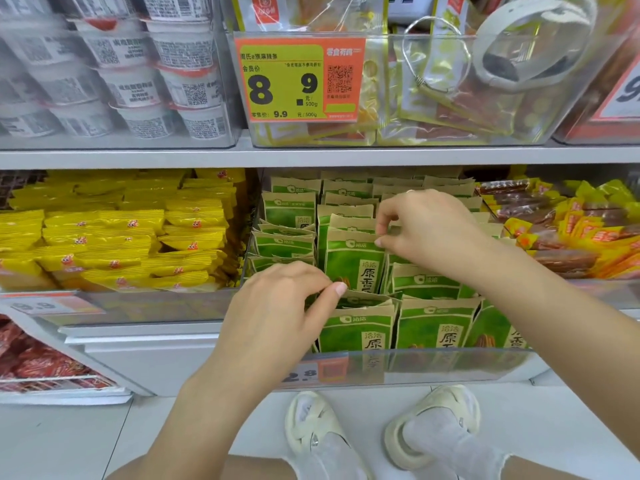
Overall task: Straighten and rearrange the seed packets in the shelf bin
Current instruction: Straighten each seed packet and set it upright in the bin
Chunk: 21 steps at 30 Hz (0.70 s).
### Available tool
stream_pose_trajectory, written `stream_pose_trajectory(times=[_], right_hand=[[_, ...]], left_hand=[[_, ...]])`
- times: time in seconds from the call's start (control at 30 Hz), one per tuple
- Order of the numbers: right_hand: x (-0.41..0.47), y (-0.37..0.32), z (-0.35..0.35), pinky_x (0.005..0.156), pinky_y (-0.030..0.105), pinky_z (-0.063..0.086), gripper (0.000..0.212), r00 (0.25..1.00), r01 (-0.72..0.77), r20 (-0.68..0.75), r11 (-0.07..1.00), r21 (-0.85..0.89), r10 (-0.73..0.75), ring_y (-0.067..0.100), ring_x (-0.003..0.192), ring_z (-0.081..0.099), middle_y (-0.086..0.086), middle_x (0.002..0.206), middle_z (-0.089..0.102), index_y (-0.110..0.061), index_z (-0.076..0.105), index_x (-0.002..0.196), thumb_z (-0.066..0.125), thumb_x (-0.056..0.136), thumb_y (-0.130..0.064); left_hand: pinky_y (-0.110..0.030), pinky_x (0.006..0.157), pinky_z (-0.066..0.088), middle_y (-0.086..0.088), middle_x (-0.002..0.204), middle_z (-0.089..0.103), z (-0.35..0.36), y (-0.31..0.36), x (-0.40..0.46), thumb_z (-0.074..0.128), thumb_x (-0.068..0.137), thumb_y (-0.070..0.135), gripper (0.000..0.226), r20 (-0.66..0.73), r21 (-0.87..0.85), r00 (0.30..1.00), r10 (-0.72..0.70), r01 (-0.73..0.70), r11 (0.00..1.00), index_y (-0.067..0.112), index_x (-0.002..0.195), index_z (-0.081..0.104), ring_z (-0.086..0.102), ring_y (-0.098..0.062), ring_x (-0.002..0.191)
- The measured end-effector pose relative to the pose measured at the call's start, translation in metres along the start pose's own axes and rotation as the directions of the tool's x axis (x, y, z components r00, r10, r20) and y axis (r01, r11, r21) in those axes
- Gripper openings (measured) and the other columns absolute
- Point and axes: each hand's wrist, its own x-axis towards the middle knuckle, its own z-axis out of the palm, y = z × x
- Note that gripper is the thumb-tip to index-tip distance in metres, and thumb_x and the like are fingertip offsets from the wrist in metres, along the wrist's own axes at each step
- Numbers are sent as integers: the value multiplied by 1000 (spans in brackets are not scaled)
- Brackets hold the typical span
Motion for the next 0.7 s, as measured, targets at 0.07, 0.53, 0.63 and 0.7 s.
stream_pose_trajectory(times=[0.07,0.53,0.63,0.7], right_hand=[[4,-3,4,70,27,34,13,1000,-23,-6,1000,-5,23,17,87,53,-6,105,62,-33,57,80,68,87,-32],[12,-13,10,70,27,38,7,999,3,-36,999,50,-2,16,80,50,-6,82,62,-29,62,85,66,89,-25],[11,-8,15,70,27,38,3,999,-12,-44,999,34,13,18,84,56,-7,81,59,-29,63,89,65,90,-26],[10,-6,15,70,28,41,9,999,-43,-15,997,67,44,18,89,59,-9,83,60,-31,60,87,66,89,-26]], left_hand=[[-33,75,50,15,94,70,0,0,0,28,91,59,56,2,1,1000,-3,3,1000,29,91,75,62,-9,91],[-32,75,50,14,93,70,-1,3,-2,32,90,56,54,-29,-14,1000,6,-6,1000,26,89,77,62,-11,90],[-31,85,47,15,94,72,-2,3,-2,34,89,55,54,-52,-9,999,16,-17,1000,24,87,78,60,-8,97],[-27,95,38,16,95,72,-5,3,1,32,90,56,57,-41,-8,999,29,-29,1000,24,83,78,55,-6,106]])
